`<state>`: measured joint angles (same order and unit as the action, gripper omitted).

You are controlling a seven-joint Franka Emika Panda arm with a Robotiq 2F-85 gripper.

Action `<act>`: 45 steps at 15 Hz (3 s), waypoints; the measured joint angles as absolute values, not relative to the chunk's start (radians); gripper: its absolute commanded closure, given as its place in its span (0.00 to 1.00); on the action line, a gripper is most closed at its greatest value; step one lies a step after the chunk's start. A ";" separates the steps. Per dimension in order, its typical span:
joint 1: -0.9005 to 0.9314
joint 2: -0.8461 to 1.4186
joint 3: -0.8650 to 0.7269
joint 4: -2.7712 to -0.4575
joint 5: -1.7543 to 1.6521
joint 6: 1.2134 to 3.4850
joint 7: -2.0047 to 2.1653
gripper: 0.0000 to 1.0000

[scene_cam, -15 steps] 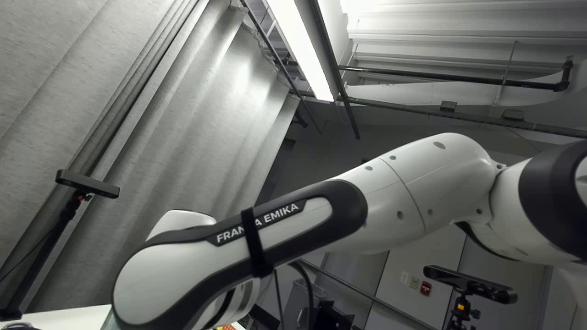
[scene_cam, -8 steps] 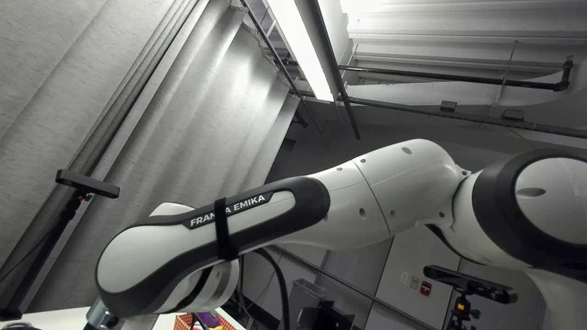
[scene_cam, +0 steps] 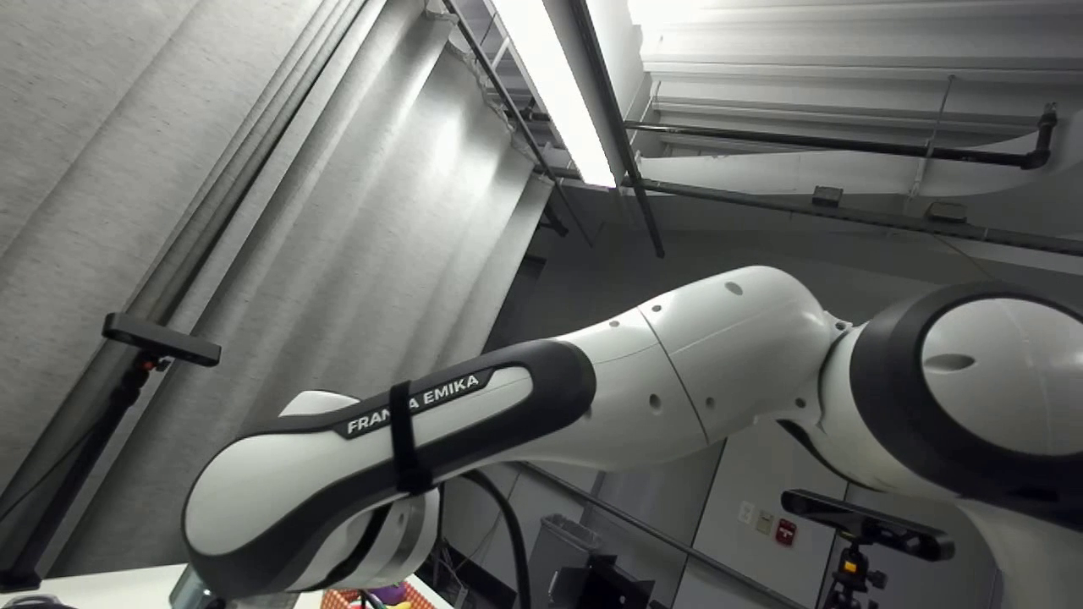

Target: Pour the content from the cup

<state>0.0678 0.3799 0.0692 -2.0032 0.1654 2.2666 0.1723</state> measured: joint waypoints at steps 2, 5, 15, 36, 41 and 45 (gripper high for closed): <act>0.056 0.403 0.055 -2.001 0.175 2.267 0.173 0.00; 0.039 0.447 0.041 -1.991 0.189 2.267 0.173 0.00; 0.044 0.572 0.058 -1.896 0.198 2.267 0.181 0.00; 0.031 0.677 0.053 -1.840 0.205 2.266 0.187 0.00; 0.029 0.687 0.053 -1.834 0.205 2.266 0.187 0.35; 0.021 0.692 0.054 -1.828 0.207 2.265 0.187 0.67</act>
<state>0.0208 0.6916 0.0538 -1.8283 0.2071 2.2652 0.1866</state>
